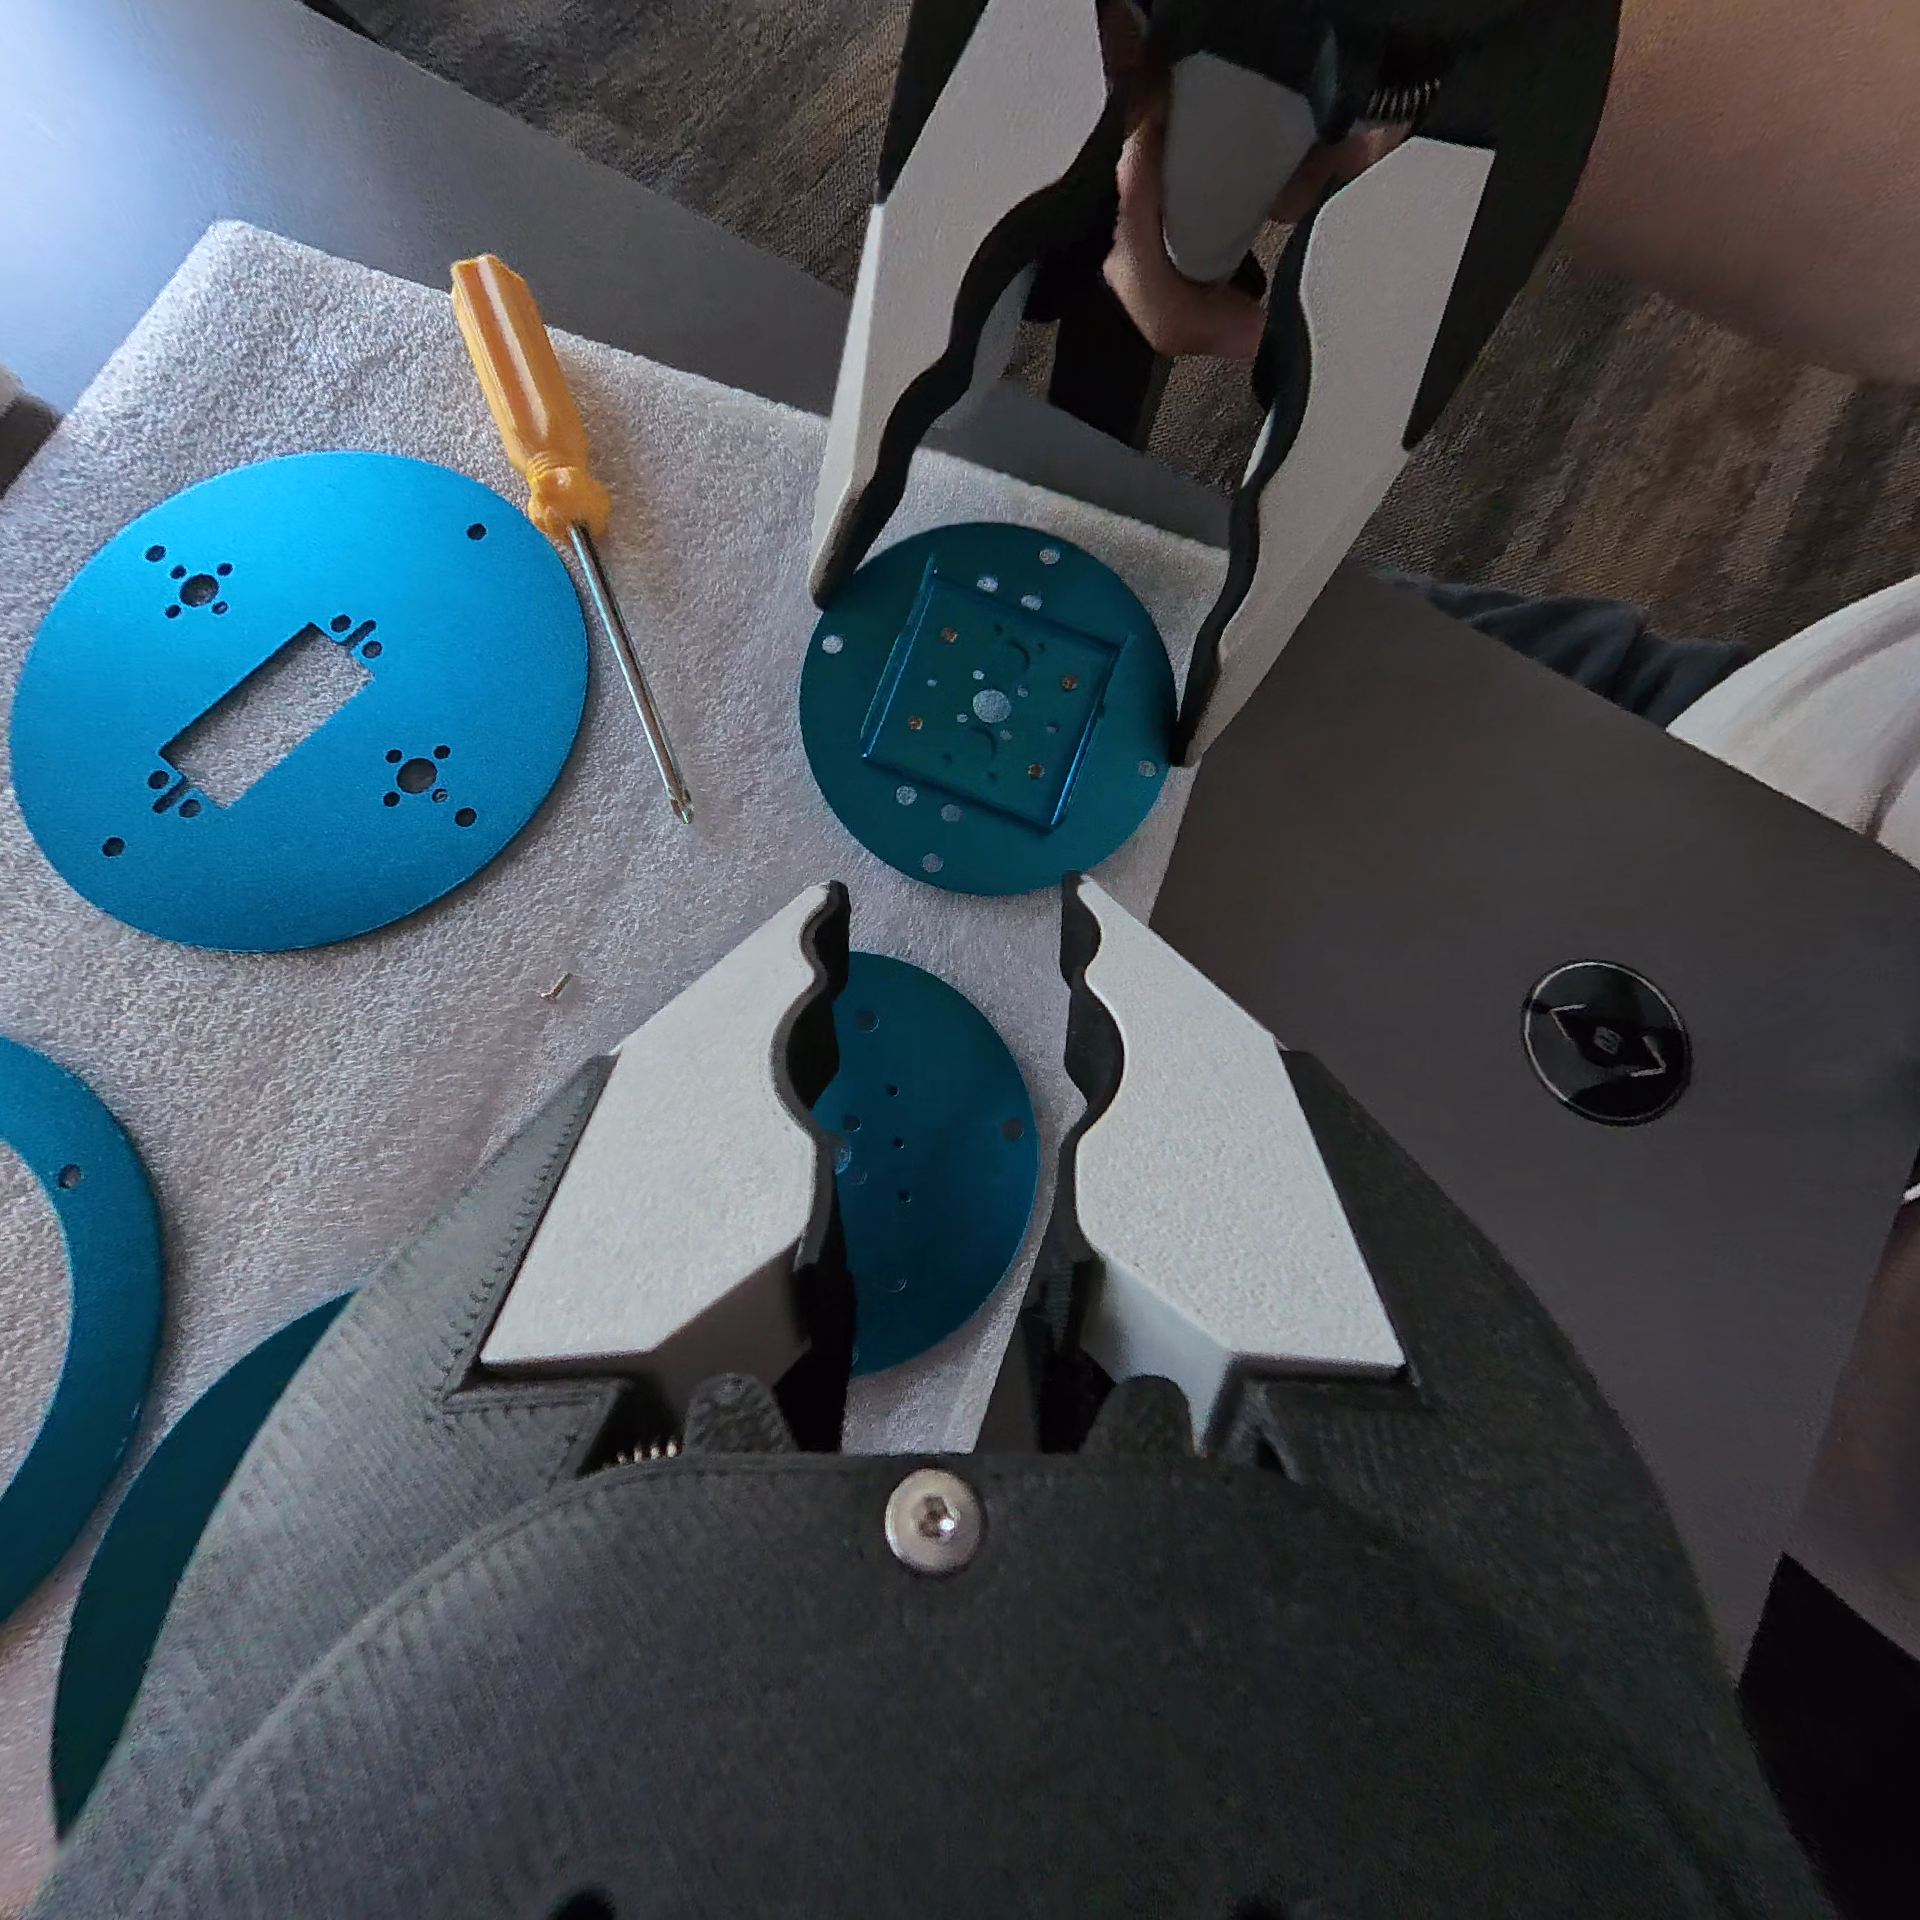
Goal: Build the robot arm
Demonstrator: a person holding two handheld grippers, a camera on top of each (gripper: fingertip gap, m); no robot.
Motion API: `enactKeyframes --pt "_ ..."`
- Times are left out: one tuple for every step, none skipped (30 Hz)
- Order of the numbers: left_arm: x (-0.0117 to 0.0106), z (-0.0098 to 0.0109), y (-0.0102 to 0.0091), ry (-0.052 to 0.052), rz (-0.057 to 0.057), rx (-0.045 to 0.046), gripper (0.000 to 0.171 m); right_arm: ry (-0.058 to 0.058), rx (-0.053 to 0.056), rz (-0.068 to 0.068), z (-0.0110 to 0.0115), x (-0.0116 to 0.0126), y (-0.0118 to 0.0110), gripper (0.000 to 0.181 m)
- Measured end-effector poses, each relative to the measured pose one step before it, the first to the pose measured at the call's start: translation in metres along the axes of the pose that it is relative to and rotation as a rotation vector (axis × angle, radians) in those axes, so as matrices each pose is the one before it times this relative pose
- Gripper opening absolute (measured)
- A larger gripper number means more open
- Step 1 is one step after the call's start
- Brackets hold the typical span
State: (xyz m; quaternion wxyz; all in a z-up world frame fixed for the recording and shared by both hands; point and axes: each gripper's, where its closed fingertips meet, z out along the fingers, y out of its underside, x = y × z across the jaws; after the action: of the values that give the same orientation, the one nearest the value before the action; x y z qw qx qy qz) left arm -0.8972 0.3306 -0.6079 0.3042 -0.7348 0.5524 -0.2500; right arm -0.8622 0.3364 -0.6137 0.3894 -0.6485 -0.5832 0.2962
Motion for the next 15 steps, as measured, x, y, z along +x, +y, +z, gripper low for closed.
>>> enactKeyframes --pt "-0.00043 0.00121 0.00073 -0.0096 0.0108 -0.00625 0.042 -0.005 0.0064 0.0006 0.00064 -0.00057 -0.001 0.079" --pt "0.00022 0.00165 0.00103 -0.0006 0.0058 -0.00737 0.046 -0.003 0.0048 -0.0041 0.00027 -0.00022 -0.00076 0.079" --pt "0.00028 0.00192 0.00139 0.0035 0.0018 -0.00862 0.05 -0.0013 0.0001 -0.0019 0.00037 0.0003 -0.00008 0.079" --pt "-0.00077 0.00216 0.00078 0.0001 0.0001 -0.00587 0.055 -0.0039 -0.0018 0.001 0.00057 0.00008 0.00025 0.079" --pt "-0.00082 0.0021 0.00056 0.0015 0.0012 -0.00619 0.06 -0.0063 -0.0014 0.0006 0.00039 -0.00029 0.00007 0.079" --pt "-0.00122 0.00185 0.00008 0.0016 0.0033 -0.00626 0.063 -0.0057 -0.0016 -0.0017 0.00026 -0.00022 0.00014 0.079" --pt "-0.00036 0.00163 -0.00071 0.0068 0.0093 -0.00398 0.064 -0.0038 -0.0042 0.0003 0.00036 0.00006 0.00035 0.079" --pt "0.00024 0.00155 -0.00076 0.0094 0.0159 -0.00422 0.065 -0.0076 -0.0078 0.0032 0.00055 -0.00023 0.00072 0.079" --pt "-0.00023 0.00155 -0.00091 0.0079 0.0193 -0.00419 0.065 -0.0101 -0.0097 0.0027 0.0008 -0.00048 0.00084 0.079" --pt "0.00078 0.00148 -0.00104 0.0147 0.0206 -0.0036 0.065 -0.0075 -0.0108 0.0025 0.00076 0.0001 0.00084 0.079" --pt "0.00075 0.00099 -0.00128 0.0144 0.019 -0.00333 0.065 -0.0076 -0.0115 0.0033 0.00061 0.00005 0.00096 0.079" --pt "-0.00013 0.00084 -0.0011 0.0092 0.0188 -0.00373 0.066 -0.0083 -0.0092 0.0054 0.00059 0.00014 0.00086 0.079" --pt "0.00089 0.00068 -0.00079 0.0153 0.0165 -0.00383 0.066 -0.0061 -0.0031 0.0029 0.00024 0.0001 0.00003 0.079" --pt "0.00218 0.00045 -0.00029 0.0224 0.0128 -0.00578 0.067 -0.0032 -0.0013 -0.0007 0.00015 0.00018 -0.00009 0.079" --pt "0.00207 0.00075 0.00031 0.0168 0.013 -0.00897 0.069 -0.0015 -0.0018 0.0021 0.0002 0.00062 0.00004 0.079"
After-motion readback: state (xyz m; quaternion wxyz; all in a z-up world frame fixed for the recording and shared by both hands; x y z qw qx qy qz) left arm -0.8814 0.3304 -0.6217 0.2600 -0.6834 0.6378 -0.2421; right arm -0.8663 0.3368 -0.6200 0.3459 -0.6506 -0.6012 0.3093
